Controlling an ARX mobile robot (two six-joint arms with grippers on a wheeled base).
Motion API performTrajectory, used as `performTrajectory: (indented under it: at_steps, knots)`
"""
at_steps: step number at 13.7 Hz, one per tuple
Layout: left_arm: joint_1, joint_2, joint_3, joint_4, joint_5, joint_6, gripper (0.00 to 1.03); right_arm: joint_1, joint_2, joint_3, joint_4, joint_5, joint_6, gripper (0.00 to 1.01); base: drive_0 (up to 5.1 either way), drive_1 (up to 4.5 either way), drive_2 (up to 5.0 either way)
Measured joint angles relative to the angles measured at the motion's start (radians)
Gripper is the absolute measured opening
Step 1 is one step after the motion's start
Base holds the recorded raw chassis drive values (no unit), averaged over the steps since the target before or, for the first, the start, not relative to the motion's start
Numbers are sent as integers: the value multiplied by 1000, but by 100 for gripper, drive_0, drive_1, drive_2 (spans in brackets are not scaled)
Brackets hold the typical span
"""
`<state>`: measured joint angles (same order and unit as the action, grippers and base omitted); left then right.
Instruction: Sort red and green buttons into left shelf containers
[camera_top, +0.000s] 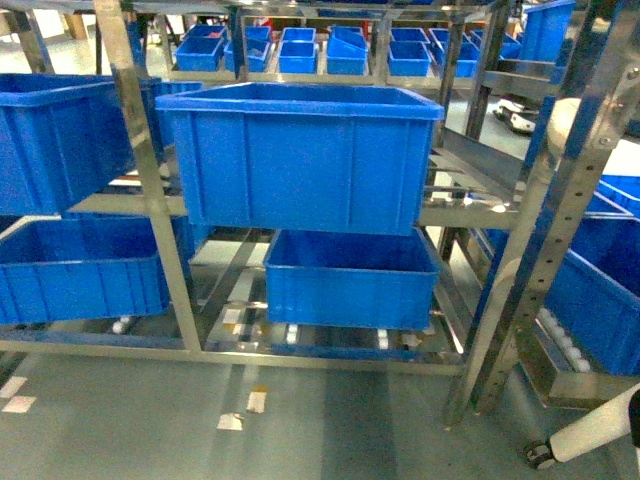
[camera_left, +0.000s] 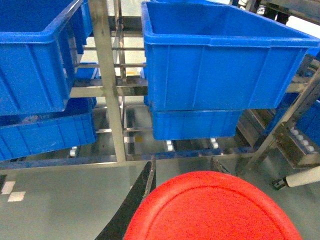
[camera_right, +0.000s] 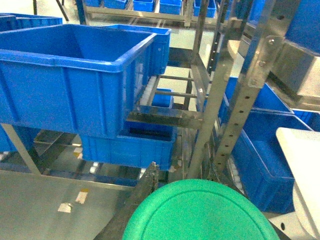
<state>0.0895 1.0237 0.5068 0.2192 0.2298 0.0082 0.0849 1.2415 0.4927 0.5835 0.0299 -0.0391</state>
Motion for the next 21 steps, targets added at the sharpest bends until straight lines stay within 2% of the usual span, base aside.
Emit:
performTrajectory:
  at_steps: [13, 15, 21]
  knots:
    - [0, 0, 0, 0, 0, 0, 26, 0, -1, 0, 5, 0, 0, 25, -492, 245, 245]
    - [11, 3, 0, -1, -10, 0, 26, 7, 0, 0, 4, -7, 0, 25, 0, 0, 0]
    - [1, 1, 0, 2, 0, 0, 26, 5, 0, 0, 1, -1, 0, 25, 0, 0, 0]
